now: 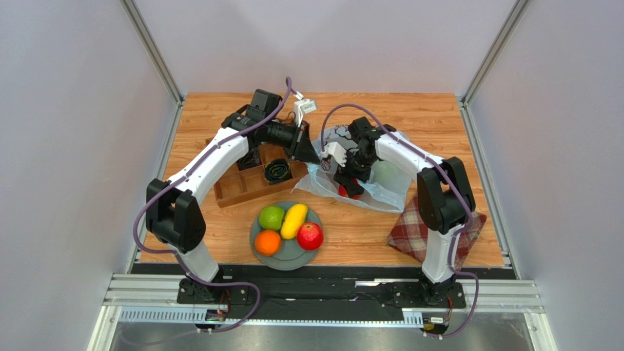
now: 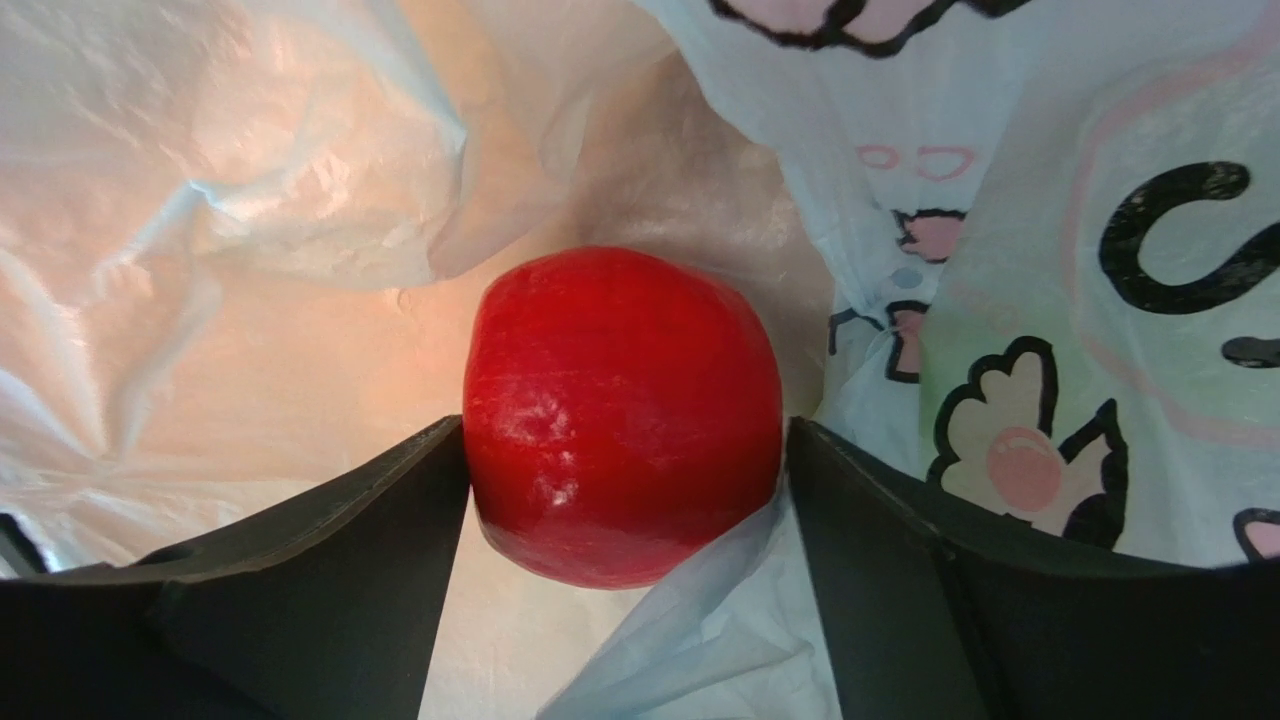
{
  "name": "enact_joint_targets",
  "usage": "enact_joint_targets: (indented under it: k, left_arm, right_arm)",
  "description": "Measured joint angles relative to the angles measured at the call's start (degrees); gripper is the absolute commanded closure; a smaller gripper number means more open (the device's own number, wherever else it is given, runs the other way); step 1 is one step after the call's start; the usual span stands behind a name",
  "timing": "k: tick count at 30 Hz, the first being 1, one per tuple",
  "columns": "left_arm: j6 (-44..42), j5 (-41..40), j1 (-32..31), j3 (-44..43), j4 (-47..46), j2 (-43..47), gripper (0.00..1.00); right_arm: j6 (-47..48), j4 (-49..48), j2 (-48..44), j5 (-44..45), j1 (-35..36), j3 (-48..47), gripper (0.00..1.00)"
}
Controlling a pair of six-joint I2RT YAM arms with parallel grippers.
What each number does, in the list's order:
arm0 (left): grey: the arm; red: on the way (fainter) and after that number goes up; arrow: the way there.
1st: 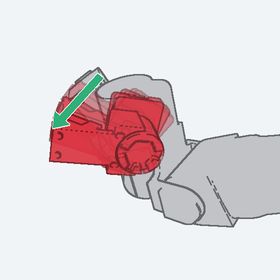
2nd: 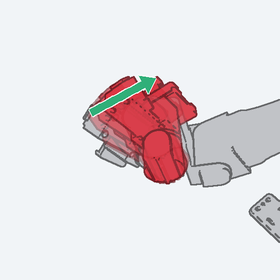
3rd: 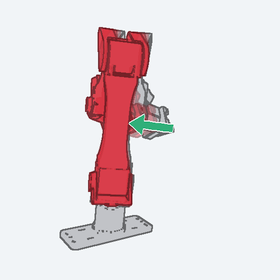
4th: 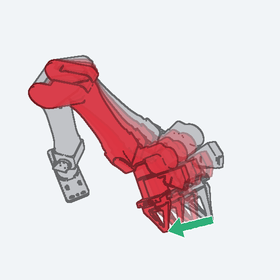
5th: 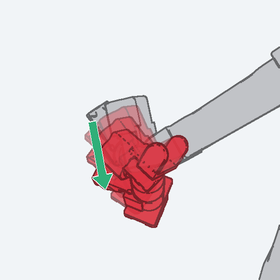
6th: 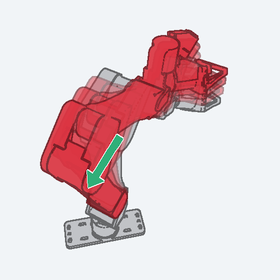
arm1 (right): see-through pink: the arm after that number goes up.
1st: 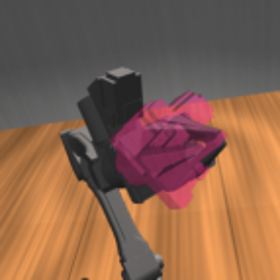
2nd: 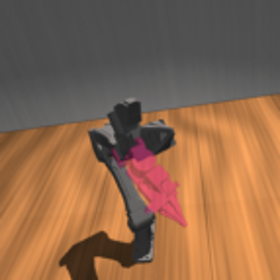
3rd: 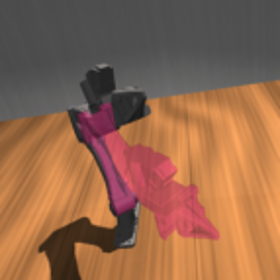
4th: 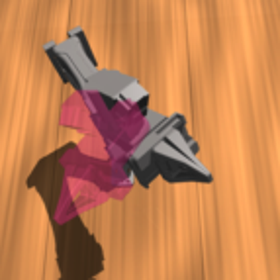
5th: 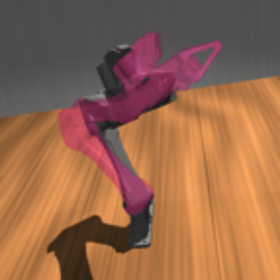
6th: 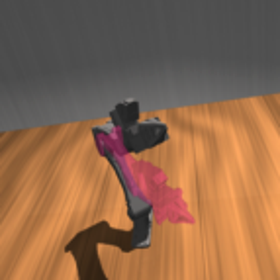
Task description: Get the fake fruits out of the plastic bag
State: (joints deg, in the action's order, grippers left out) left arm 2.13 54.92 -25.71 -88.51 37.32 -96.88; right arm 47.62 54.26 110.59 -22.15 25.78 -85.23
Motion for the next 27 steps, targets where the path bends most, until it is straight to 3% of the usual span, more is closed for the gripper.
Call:
enact_joint_targets:
  k: [8,21,27]
  left_arm:
    - [0.0,0.0,0.0,0.0,-0.11,-0.92,1.0]
    - [-0.11,-1.53,2.47,-1.09,-0.24,-3.23,1.0]
    - [-0.92,-1.6,3.43,-3.96,-0.42,-5.03,1.0]
  right_arm:
    - [-0.04,0.96,-2.56,-1.11,-0.09,0.09,0.39]
    - [-0.72,4.87,-29.18,-11.8,0.24,-1.88,0.37]
    - [-0.68,6.95,-32.94,-15.13,11.91,2.91,0.33]
